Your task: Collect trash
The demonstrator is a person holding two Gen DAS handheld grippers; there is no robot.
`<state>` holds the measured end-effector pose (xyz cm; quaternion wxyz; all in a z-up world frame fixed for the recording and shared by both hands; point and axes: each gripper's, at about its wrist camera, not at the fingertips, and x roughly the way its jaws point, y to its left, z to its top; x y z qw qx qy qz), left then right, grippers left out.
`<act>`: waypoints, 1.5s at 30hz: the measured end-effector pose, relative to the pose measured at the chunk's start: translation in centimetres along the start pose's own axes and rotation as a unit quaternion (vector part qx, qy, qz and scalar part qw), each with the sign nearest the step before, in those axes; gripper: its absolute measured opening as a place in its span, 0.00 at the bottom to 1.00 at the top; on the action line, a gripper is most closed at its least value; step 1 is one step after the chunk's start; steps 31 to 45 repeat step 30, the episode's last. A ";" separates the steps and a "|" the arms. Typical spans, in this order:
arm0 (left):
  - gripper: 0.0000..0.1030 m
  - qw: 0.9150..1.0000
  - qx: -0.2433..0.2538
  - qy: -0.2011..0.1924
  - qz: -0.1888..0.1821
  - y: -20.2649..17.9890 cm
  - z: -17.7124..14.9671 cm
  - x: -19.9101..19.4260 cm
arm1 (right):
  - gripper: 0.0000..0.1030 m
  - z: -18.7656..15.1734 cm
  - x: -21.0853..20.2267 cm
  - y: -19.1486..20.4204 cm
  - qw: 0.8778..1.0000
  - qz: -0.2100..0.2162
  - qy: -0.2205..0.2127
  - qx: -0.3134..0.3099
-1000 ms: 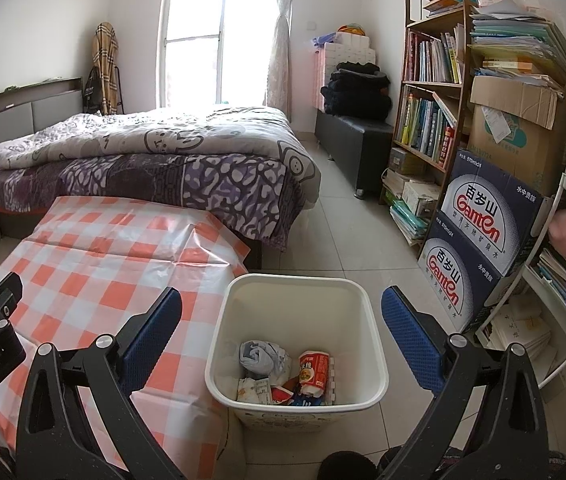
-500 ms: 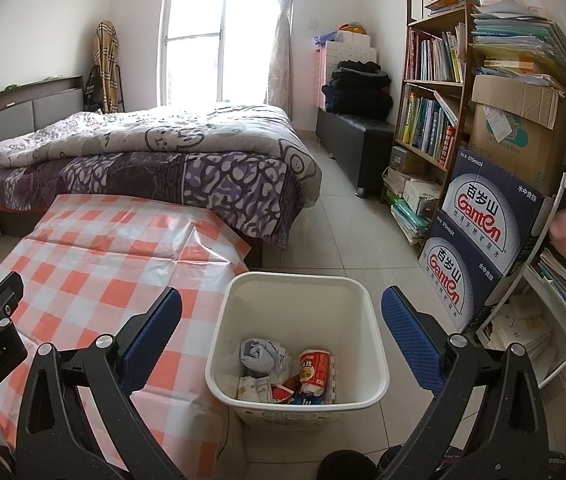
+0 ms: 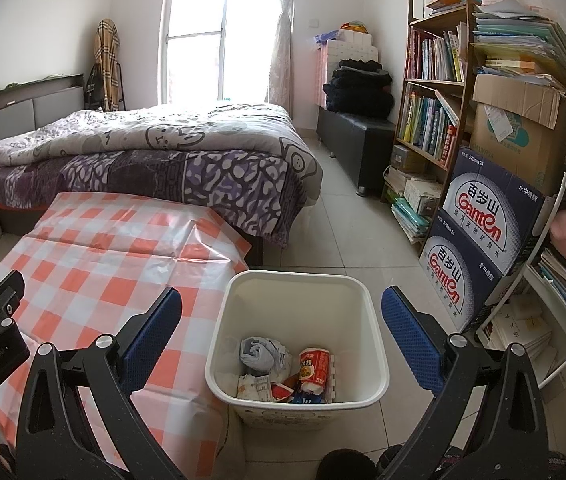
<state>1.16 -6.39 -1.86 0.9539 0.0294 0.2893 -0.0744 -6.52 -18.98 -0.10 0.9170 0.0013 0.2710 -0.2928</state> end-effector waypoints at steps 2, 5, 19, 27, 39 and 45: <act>0.93 1.000 0.001 -0.001 -0.005 0.5 -0.2 -0.1 | 0.93 -0.1 0.0 0.0 1.000 0.000 0.002 -0.001; 0.94 1.000 0.003 -0.004 -0.008 1.1 -0.5 -0.1 | 0.93 -0.5 0.1 0.1 1.000 0.000 0.004 -0.002; 0.91 0.999 0.011 -0.008 -0.031 3.8 -1.1 -1.4 | 0.93 -0.6 0.3 -0.1 1.000 0.002 0.004 -0.003; 0.92 0.999 0.013 0.008 -0.033 3.6 -0.8 -0.8 | 0.93 -0.5 0.3 -0.1 1.000 0.002 0.005 -0.003; 0.92 0.999 0.013 0.012 -0.033 3.5 -0.7 -0.7 | 0.93 -0.6 0.3 -0.1 1.000 0.002 0.005 -0.003; 0.92 0.999 0.013 0.012 -0.033 3.5 -0.7 -0.7 | 0.93 -0.6 0.3 -0.1 1.000 0.002 0.005 -0.003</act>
